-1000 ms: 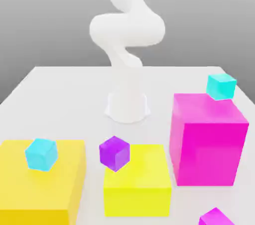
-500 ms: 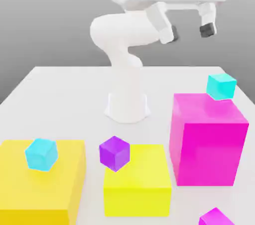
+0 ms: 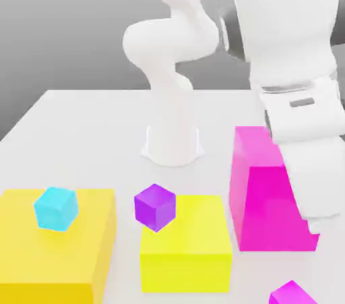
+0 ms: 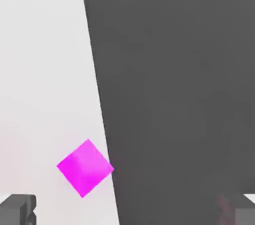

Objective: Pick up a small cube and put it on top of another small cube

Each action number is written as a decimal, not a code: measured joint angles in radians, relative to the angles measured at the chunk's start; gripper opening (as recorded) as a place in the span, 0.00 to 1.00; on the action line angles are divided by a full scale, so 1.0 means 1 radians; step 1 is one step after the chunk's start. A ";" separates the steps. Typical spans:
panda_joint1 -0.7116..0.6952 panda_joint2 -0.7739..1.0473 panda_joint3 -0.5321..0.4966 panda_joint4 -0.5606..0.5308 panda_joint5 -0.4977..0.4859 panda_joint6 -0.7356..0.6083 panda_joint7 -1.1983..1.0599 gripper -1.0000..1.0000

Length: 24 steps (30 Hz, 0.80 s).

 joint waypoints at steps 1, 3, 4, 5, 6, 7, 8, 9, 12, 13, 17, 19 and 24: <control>0.000 0.023 0.006 0.001 -0.005 0.008 -0.033 0.50; 0.002 0.066 0.018 0.004 -0.020 0.025 -0.095 0.50; 0.000 0.088 0.027 0.005 -0.031 0.034 -0.123 0.50; 0.001 0.108 0.033 0.005 -0.043 0.044 -0.150 0.50; 0.003 0.129 0.038 0.006 -0.057 0.053 -0.177 0.50; 0.006 0.148 0.042 0.007 -0.072 0.063 -0.203 0.50; 0.008 0.168 0.046 0.007 -0.088 0.073 -0.227 0.50; 0.011 0.187 0.049 0.008 -0.107 0.083 -0.251 0.50; 0.024 0.241 0.051 0.010 -0.170 0.112 -0.315 0.50; 0.029 0.259 0.051 0.011 -0.191 0.122 -0.334 0.50; 0.012 0.397 0.079 0.039 -0.181 0.227 -0.374 0.50; 0.007 0.419 0.085 0.044 -0.177 0.243 -0.378 0.00; 0.005 0.430 0.087 0.046 -0.174 0.249 -0.380 0.00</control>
